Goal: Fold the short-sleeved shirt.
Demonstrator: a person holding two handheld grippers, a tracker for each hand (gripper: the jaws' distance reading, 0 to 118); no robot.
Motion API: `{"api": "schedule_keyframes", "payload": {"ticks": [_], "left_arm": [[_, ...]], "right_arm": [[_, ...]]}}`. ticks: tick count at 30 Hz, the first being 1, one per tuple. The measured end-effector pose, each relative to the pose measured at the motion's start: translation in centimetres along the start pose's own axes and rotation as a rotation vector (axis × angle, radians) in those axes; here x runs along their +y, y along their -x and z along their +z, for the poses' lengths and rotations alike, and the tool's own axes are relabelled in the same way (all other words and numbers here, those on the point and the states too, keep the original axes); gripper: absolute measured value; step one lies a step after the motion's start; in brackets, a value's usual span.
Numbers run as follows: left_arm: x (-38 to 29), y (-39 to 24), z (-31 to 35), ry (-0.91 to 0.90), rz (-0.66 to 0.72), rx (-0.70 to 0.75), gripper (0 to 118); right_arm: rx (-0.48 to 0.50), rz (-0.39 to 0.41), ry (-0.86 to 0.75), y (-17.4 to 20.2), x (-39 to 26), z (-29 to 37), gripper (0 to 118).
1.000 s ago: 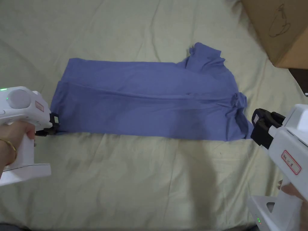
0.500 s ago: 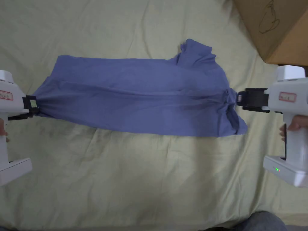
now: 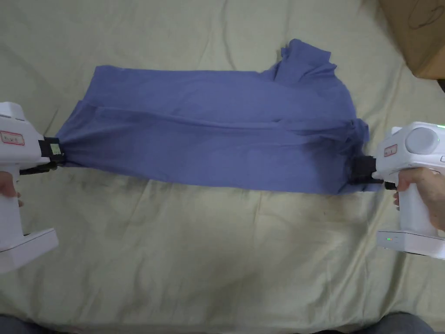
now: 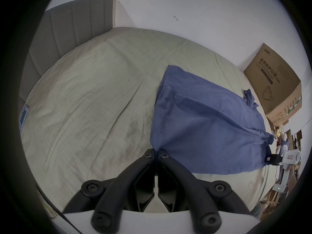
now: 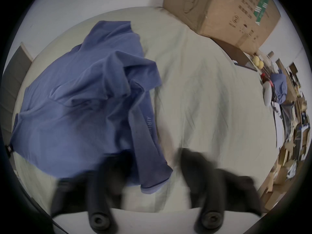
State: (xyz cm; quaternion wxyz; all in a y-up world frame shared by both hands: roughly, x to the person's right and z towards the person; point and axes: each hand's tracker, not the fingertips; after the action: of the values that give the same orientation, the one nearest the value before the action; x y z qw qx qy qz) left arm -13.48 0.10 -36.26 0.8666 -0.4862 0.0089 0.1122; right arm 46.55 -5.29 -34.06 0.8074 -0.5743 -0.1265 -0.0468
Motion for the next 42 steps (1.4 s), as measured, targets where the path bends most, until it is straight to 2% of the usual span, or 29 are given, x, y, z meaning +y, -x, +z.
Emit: {"api": "schedule_keyframes", "payload": {"ticks": [1,2,3,5,6,10,12,15,18,22,28,29,30,31,32,33,34,35,39,42], "left_arm": [[-0.2,0.1,-0.2,0.007,0.012,0.007,0],[-0.2,0.2,-0.3,0.011,0.022,0.008,0],[-0.3,0.3,-0.4,0.014,0.034,0.011,0],[-0.2,0.3,-0.4,0.015,0.046,0.012,0],[0.0,0.3,-0.3,0.015,0.057,0.013,0],[1.2,0.5,2.2,-0.023,0.090,-0.021,0],[1.3,0.6,3.8,-0.045,0.062,-0.025,0],[0.5,1.3,6.8,-0.079,0.040,-0.025,0],[-1.9,3.2,9.1,-0.080,0.058,-0.050,0],[-7.7,4.4,10.1,-0.024,0.030,-0.034,0],[-14.1,5.9,7.7,0.126,0.037,-0.002,0],[-14.4,6.0,7.6,0.127,0.034,-0.002,1],[-14.3,6.1,7.5,0.123,0.027,0.011,20],[-14.0,5.9,7.5,0.129,-0.002,0.052,41],[-13.7,5.8,7.6,0.133,-0.017,0.077,68],[-13.2,5.7,7.8,0.115,-0.018,0.087,99],[-12.4,5.9,8.4,0.089,-0.022,0.092,113],[-11.8,5.7,9.2,0.037,-0.023,0.085,116],[-8.2,4.0,13.4,-0.160,0.007,-0.038,116],[-6.8,1.1,16.5,-0.402,-0.054,-0.028,116]], "right_arm": [[0.025,-0.033,-0.011,-0.2,-0.2,0.0,22],[0.087,-0.067,0.002,-0.3,-0.3,-0.1,6],[0.118,-0.088,0.019,-0.2,-0.2,0.1,6],[0.066,0.042,0.018,0.2,0.0,1.1,5],[0.070,0.066,0.025,0.1,0.1,1.7,5],[0.172,0.021,-0.059,-1.6,0.5,7.2,5],[0.203,0.021,-0.089,-2.4,0.1,10.1,5],[0.214,0.074,-0.130,-3.5,-1.7,13.8,5],[0.246,0.057,-0.153,-4.0,-5.2,16.5,5],[0.252,0.024,-0.150,-4.3,-10.5,16.4,5],[0.235,-0.001,-0.029,-3.5,-16.8,12.7,5],[0.236,-0.008,-0.035,-3.9,-17.0,12.0,6],[0.229,-0.024,-0.042,-3.9,-17.2,11.7,6],[0.223,-0.038,-0.039,-4.0,-17.1,11.6,11],[0.207,-0.051,-0.030,-4.1,-16.9,11.7,26],[0.179,-0.047,-0.022,-4.0,-16.6,12.2,60],[0.159,-0.027,-0.038,-4.0,-16.3,12.8,85],[0.132,-0.003,-0.071,-3.9,-15.9,13.6,98],[0.107,0.058,-0.328,-3.3,-13.3,19.1,99],[0.080,0.089,-0.582,-1.9,-12.5,23.3,99]]}}
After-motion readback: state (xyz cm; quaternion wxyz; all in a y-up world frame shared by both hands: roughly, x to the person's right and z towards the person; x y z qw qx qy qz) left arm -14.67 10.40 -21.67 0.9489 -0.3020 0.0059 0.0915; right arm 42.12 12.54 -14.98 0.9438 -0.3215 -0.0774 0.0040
